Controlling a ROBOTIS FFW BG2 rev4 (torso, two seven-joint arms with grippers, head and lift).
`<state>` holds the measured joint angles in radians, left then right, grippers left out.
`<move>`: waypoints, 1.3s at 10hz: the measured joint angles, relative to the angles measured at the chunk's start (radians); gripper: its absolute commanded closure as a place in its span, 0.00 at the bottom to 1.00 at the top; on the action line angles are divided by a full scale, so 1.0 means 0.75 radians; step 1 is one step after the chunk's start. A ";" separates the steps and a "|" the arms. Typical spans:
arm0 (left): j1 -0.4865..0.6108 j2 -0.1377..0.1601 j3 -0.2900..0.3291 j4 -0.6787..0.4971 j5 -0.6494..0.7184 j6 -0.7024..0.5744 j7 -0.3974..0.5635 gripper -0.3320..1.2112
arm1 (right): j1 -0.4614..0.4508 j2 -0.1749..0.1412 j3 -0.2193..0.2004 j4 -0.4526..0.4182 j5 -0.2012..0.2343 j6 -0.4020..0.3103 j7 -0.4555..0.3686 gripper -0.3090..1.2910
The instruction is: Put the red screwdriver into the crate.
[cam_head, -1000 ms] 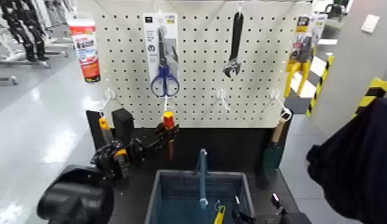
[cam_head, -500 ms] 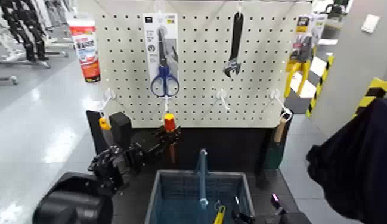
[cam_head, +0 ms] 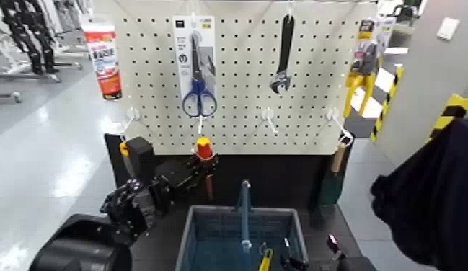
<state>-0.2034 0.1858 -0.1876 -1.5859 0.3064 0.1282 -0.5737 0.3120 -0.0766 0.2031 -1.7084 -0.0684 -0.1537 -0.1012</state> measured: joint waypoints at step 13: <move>0.126 0.006 -0.045 0.094 0.220 0.117 0.002 0.95 | 0.003 0.004 -0.001 0.001 -0.017 0.002 0.004 0.28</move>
<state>-0.1091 0.1901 -0.2214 -1.5157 0.4718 0.2162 -0.5723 0.3144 -0.0736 0.2024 -1.7078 -0.0812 -0.1520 -0.0981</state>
